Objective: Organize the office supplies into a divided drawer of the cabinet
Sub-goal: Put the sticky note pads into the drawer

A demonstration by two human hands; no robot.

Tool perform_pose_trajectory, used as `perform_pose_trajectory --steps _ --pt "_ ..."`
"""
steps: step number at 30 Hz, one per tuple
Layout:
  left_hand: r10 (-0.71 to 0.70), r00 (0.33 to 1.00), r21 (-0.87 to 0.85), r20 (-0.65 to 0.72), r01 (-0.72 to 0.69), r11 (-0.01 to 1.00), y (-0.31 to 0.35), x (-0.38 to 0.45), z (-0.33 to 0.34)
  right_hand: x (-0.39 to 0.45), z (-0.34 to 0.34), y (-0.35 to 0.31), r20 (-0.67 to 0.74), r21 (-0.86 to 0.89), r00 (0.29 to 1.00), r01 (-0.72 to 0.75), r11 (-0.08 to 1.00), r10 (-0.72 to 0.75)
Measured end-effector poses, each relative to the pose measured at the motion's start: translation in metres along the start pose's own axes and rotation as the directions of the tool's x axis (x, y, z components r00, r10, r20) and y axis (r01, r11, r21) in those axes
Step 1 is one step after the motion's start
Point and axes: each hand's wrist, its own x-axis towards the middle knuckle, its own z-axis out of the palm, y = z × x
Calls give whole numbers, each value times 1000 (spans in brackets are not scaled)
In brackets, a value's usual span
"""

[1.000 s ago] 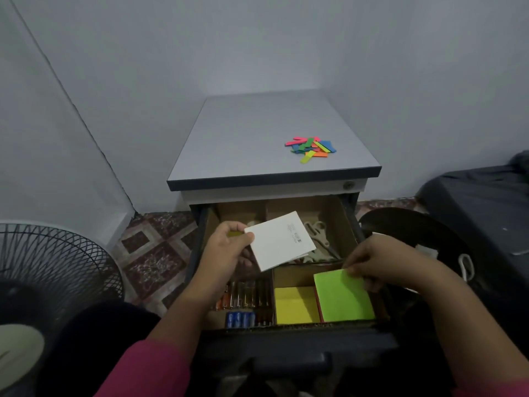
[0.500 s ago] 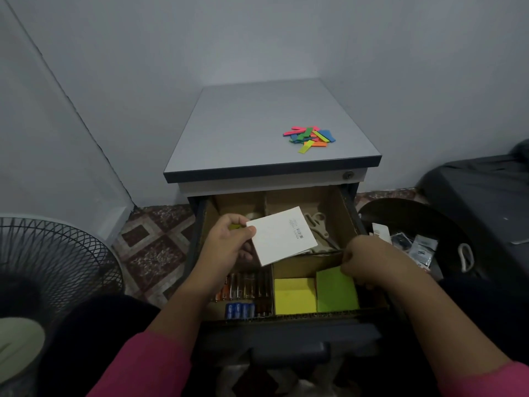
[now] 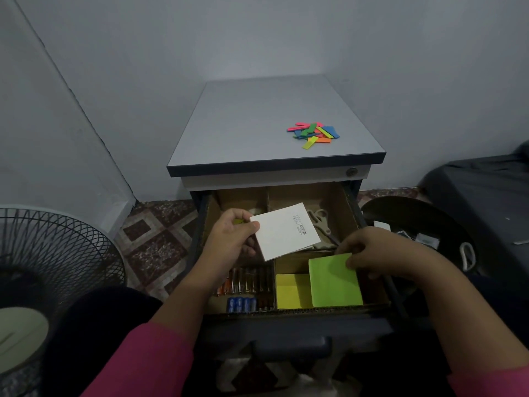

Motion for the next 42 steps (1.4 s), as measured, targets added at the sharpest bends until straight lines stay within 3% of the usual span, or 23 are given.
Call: perform_pose_trajectory --steps 7,11,15,17,22,31,38,42 --pt "3 1000 10 -2 -3 1000 0 1 0 -4 10 -2 158 84 987 10 996 -23" --pt "4 1000 -2 -4 -4 1000 -1 2 0 -3 7 -3 14 87 996 89 992 -91" --pt "1 1000 -1 -8 -1 1000 -2 3 0 -4 17 -8 183 -152 981 89 984 -60" --pt "-2 1000 -6 -11 2 1000 -2 3 0 1 26 -10 189 -228 981 96 969 -53" --pt "4 1000 -15 3 -4 1000 0 1 0 4 22 -10 65 -304 994 104 947 -88" --pt "1 1000 1 -3 -1 1000 3 -1 2 12 33 -8 -89 -520 996 -48 853 1" --pt "2 1000 -6 1 -2 1000 3 -2 1 21 38 -3 -369 -488 929 -204 849 11" --pt "1 1000 -3 -3 -1 1000 2 -2 0 16 40 -2 -437 -480 899 -227 847 -6"
